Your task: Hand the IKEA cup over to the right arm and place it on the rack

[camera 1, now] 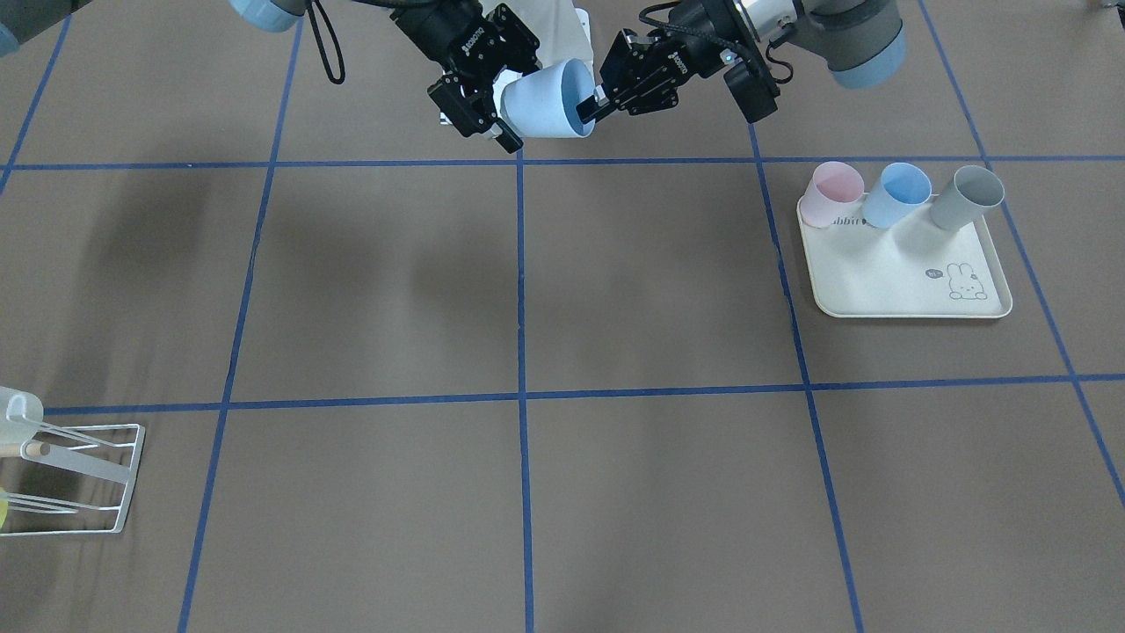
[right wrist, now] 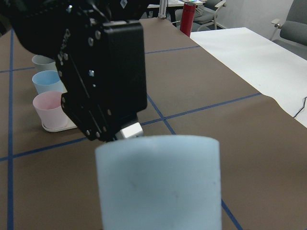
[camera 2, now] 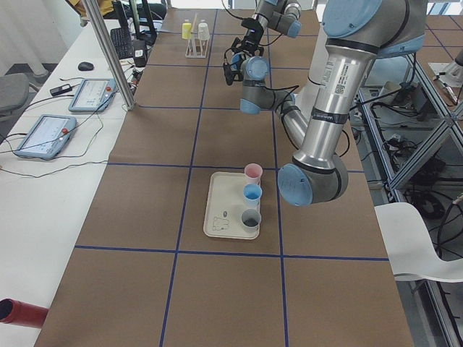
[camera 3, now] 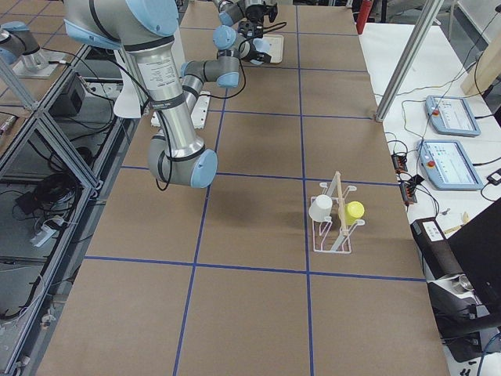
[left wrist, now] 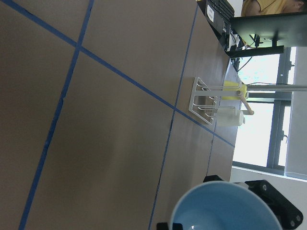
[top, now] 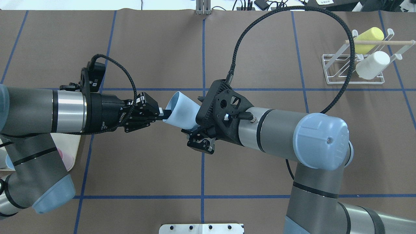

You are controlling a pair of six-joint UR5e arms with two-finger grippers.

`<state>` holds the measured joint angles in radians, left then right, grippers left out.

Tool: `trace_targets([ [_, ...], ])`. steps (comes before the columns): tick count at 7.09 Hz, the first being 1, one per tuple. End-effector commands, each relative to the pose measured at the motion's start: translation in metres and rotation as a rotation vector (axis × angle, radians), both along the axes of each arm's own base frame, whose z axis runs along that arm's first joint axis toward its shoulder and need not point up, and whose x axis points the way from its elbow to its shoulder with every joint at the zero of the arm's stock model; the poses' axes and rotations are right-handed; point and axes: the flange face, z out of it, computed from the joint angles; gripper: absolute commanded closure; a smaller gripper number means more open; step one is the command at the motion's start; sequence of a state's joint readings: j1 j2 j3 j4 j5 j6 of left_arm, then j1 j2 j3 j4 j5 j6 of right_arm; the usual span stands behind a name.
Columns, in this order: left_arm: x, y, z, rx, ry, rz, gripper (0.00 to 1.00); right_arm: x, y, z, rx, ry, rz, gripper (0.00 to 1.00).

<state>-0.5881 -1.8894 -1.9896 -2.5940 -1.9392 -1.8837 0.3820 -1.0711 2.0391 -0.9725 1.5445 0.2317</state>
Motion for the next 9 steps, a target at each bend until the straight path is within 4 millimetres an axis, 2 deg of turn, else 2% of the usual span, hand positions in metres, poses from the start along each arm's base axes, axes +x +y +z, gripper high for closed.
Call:
trace_targets([
  [1, 0.0, 0.0, 0.0, 0.002, 0.0, 0.0, 1.0, 0.002, 0.001, 0.001, 0.004, 0.002, -0.002, 0.44],
  [2, 0.0, 0.0, 0.0, 0.007, 0.0, -0.001, 1.0, 0.002, 0.001, 0.0, 0.009, 0.002, 0.0, 0.57],
  [3, 0.0, 0.001, -0.001, 0.012, 0.001, 0.0, 0.96, 0.001, 0.001, 0.002, 0.014, 0.01, 0.0, 0.65],
  [4, -0.001, 0.002, -0.001, 0.026, -0.001, 0.002, 0.3, 0.002, 0.0, 0.002, 0.017, 0.011, 0.0, 0.67],
  [5, -0.003, 0.002, -0.003, 0.059, -0.004, -0.007, 0.0, 0.002, 0.0, 0.002, 0.017, 0.011, -0.007, 0.67],
  [7, -0.008, 0.0, 0.004, 0.062, -0.018, -0.011, 0.0, 0.004, -0.002, 0.004, 0.018, 0.016, -0.007, 0.7],
  [8, -0.01, -0.002, 0.016, 0.081, -0.049, -0.022, 0.0, 0.011, -0.012, 0.009, 0.035, 0.042, 0.0, 0.8],
  [9, -0.016, -0.005, 0.034, 0.102, -0.089, -0.037, 0.0, 0.019, -0.022, 0.02, 0.039, 0.068, -0.025, 0.86],
])
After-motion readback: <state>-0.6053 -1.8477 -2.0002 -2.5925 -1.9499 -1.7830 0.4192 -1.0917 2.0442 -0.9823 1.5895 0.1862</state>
